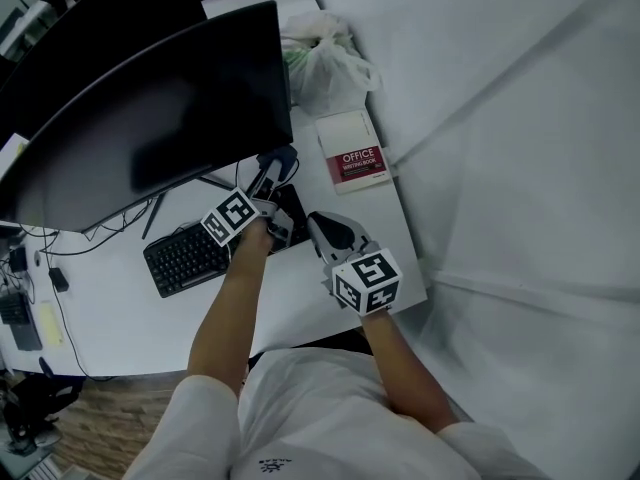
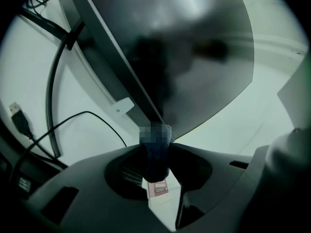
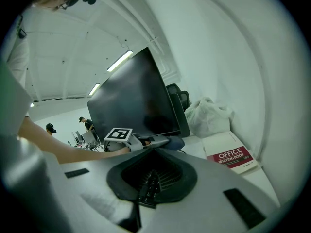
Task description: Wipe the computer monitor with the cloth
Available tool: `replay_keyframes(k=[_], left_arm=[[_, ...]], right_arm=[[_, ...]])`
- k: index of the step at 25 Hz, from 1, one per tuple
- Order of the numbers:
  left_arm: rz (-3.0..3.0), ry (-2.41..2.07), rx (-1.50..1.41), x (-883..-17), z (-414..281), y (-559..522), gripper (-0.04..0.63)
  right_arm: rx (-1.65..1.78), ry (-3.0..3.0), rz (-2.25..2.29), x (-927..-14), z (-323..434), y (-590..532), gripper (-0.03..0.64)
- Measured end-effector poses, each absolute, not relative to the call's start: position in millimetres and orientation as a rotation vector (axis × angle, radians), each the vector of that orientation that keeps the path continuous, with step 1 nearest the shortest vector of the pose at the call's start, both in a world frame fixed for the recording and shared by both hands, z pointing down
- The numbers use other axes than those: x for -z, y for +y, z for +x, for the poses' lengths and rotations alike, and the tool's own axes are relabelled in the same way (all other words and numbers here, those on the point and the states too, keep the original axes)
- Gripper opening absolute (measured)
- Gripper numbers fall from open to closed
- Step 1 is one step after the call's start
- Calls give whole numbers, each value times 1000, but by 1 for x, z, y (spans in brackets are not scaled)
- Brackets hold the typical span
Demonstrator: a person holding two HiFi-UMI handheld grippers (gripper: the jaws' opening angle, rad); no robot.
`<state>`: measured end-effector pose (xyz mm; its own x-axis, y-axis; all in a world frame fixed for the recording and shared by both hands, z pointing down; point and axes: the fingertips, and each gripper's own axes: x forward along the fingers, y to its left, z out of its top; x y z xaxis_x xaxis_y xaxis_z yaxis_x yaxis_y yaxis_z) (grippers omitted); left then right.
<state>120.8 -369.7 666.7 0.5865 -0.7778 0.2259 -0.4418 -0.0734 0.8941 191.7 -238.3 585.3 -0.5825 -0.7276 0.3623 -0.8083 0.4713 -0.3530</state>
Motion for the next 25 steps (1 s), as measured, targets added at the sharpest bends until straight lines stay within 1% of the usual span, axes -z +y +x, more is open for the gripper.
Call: replay_keyframes(k=[6, 20, 25], left_arm=[[1747, -989, 313, -665, 149, -373, 132], [1917, -1017, 107, -652, 188, -375, 132], [2072, -1105, -62, -638, 192, -379, 130]], right_arm=[[-758, -2532, 1393, -586, 209, -241, 20], [-789, -2515, 1453, -589, 229, -239, 20], [-794, -2517, 1464, -588, 231, -239, 20]])
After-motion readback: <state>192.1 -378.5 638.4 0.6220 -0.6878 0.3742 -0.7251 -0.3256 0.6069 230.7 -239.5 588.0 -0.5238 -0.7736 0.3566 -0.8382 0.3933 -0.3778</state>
